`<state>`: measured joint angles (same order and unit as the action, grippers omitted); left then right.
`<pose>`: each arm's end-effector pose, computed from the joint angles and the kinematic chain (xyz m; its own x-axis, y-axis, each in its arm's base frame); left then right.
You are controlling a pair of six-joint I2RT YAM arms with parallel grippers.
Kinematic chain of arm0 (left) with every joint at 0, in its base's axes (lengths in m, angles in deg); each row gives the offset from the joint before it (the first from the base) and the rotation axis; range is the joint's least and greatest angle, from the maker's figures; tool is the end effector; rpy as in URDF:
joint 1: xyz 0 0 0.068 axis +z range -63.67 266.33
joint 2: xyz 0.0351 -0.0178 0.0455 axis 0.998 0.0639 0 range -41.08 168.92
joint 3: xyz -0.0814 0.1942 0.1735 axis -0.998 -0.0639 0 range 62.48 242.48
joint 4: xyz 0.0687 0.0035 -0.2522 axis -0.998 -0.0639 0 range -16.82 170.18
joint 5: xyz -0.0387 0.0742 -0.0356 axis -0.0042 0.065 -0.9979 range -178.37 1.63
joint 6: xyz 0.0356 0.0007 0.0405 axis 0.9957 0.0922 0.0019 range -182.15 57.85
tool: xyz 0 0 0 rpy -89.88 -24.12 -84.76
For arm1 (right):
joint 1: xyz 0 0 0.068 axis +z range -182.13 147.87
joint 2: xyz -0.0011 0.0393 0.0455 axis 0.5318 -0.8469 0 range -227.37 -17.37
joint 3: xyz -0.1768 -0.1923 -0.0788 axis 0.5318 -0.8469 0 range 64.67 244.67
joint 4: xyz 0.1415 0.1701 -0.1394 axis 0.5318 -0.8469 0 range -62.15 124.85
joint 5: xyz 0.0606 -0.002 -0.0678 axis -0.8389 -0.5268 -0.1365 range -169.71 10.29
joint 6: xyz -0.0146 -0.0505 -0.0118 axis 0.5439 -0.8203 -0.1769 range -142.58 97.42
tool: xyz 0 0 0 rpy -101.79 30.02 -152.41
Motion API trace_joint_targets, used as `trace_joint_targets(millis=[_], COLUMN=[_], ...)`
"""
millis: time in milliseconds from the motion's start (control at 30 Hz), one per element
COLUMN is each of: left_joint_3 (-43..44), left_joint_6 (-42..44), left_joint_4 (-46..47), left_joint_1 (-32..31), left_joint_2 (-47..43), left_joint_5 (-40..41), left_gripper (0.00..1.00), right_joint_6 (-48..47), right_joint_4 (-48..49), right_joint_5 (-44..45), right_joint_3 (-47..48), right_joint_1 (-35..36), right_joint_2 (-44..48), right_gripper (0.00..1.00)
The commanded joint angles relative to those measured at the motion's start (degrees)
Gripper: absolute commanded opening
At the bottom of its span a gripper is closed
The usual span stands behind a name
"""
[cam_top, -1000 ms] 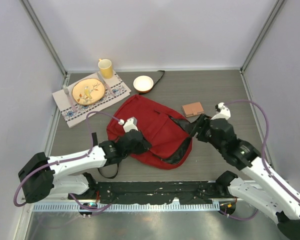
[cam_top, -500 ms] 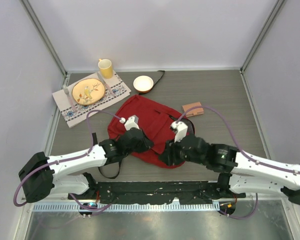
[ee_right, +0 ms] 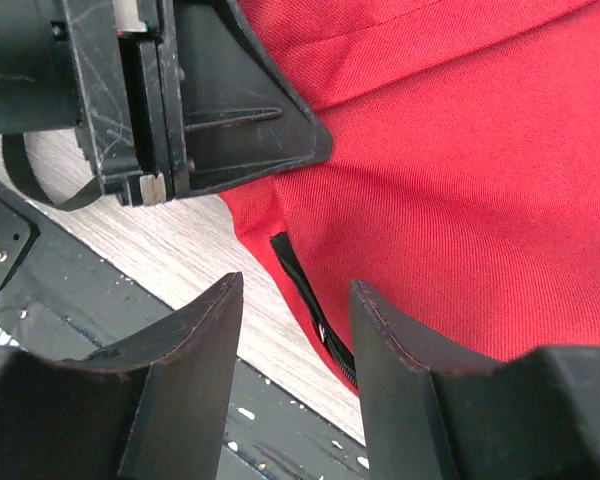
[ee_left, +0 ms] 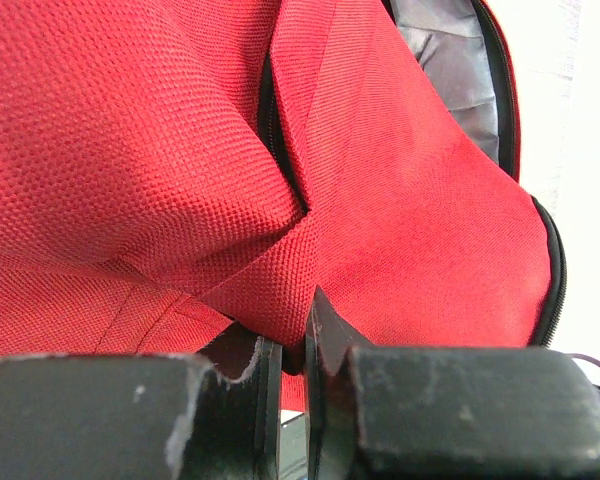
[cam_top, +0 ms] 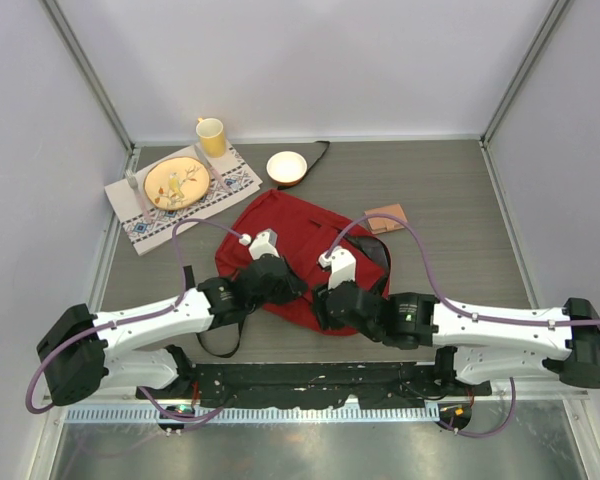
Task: Pack the student bag
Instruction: Zip the student bag at the center of the board.
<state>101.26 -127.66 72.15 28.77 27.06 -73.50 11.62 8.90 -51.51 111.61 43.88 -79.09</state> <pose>0.1421 -0.2068 0.2249 -0.7779 -0.4159 -0.4711 -0.0036 0.7526 -0.6585 0.0713 0.2162 0.2728 -0.5624 -0.2086 -0.8001 -0.5470 0.8195 0.1709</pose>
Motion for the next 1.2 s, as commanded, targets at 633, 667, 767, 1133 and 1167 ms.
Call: trace_joint_targets(millis=[633, 667, 767, 1133, 1167], left_joint_3=[4.9, 5.1, 5.4, 5.8, 5.7], left_joint_6=[0.3, 0.3, 0.3, 0.4, 0.4], left_joint_4=[3.5, 3.5, 3.6, 3.6, 3.6], left_joint_1=[-0.2, -0.2, -0.2, -0.2, -0.2], left_joint_2=[1.1, 1.3, 1.6, 1.1, 1.1], left_joint_5=[-3.2, -3.6, -4.2, -4.9, -5.0], left_gripper=[0.0, 0.0, 0.0, 0.0, 0.0], right_joint_6=[5.7, 6.1, 5.8, 0.5, 0.3], right_joint_4=[3.2, 4.3, 4.9, 4.1, 4.1], right_joint_5=[-1.6, -1.7, 0.9, 8.0, 8.5], right_joint_3=[-1.8, -3.2, -4.0, -2.3, -2.2], right_joint_1=[1.2, 1.2, 1.2, 1.2, 1.2], right_joint_2=[3.0, 3.1, 3.1, -2.6, -3.3], right_gripper=[0.47, 0.46, 0.47, 0.48, 0.49])
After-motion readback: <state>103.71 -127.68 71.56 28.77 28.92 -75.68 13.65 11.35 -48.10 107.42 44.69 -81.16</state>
